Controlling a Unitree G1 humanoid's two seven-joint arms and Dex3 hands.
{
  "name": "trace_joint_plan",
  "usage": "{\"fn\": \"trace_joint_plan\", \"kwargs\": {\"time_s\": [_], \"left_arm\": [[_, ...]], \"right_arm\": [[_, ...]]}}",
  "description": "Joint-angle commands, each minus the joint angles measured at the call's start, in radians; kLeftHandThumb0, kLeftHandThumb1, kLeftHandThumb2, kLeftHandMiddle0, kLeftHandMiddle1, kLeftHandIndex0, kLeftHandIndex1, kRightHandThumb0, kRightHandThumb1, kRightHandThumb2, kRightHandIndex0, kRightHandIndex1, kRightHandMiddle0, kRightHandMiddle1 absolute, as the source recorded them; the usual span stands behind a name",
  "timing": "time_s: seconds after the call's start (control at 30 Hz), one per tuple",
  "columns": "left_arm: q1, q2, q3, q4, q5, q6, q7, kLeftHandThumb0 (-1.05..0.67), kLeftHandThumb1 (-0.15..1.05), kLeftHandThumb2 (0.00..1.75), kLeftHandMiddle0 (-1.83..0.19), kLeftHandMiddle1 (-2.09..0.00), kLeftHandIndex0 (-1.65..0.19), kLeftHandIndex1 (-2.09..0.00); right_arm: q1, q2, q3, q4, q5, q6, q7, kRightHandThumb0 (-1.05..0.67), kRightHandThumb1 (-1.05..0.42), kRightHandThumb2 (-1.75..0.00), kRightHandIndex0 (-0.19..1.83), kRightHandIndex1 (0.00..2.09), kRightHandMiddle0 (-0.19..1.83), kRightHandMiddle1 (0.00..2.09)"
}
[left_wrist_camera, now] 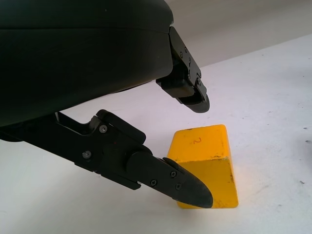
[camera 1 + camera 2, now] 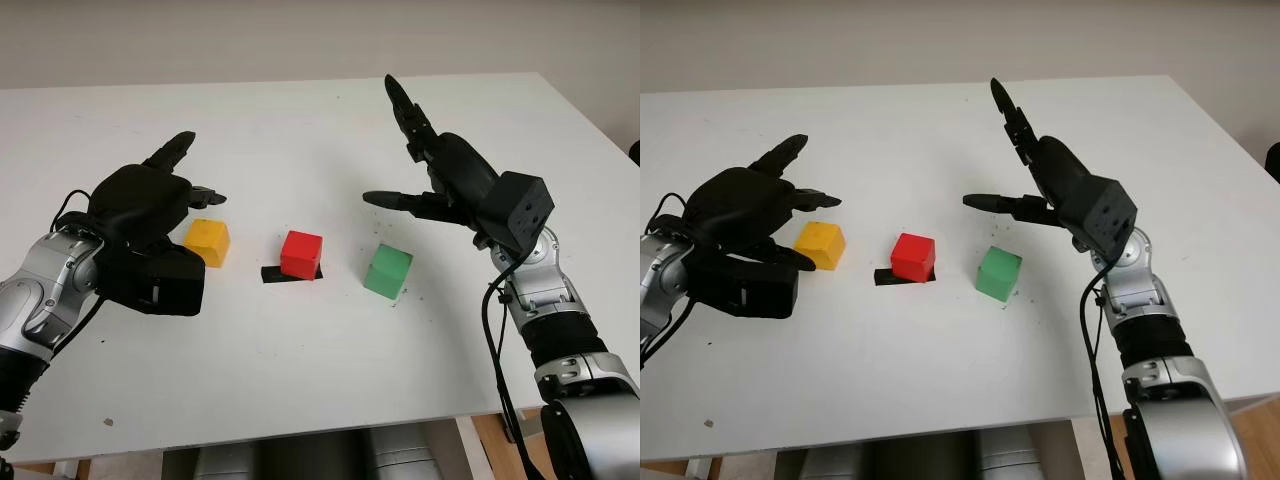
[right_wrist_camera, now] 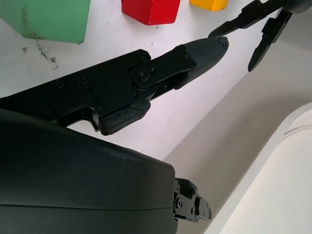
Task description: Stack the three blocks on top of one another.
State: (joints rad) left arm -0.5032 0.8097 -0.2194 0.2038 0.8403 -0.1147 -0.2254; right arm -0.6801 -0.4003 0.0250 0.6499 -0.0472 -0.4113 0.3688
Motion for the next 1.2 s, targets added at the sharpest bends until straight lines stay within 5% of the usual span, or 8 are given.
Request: {"fn": "trace_joint_plan", "kwargs": {"time_s": [0.0,0.9,0.97,1.17], "left_arm": [[0.0,-0.001,-0.005,0.004,-0.004,-0.001,-0.003,-0.66,0.89,0.05,0.19,-0.03,-0.52,-0.14],[-0.002,-0.019,-0.015,0.031,0.026,0.006,0.052,-0.6,0.93,0.07,0.03,-0.07,-0.71,-0.24],[-0.003,-0.019,-0.016,0.041,0.02,-0.005,0.066,-0.57,0.94,0.06,0.0,-0.07,-0.73,-0.29],[-0.005,-0.021,-0.015,0.064,-0.012,-0.021,0.077,-0.53,0.99,0.06,-0.01,-0.05,-0.45,-0.93]], "right_arm": [[0.002,0.0,-0.007,-0.022,-0.005,-0.012,-0.008,-0.78,-0.96,-0.05,-0.19,0.0,-0.19,0.03],[0.007,-0.004,-0.013,-0.029,-0.001,-0.001,-0.018,-0.76,-0.94,-0.05,-0.19,0.0,-0.19,0.04],[0.005,-0.004,-0.015,-0.025,0.0,-0.001,-0.017,-0.75,-0.94,-0.05,-0.19,0.0,-0.19,0.03],[-0.002,-0.005,-0.024,-0.008,0.017,0.004,-0.001,-0.72,-0.93,-0.05,-0.19,0.0,-0.19,0.02]]}}
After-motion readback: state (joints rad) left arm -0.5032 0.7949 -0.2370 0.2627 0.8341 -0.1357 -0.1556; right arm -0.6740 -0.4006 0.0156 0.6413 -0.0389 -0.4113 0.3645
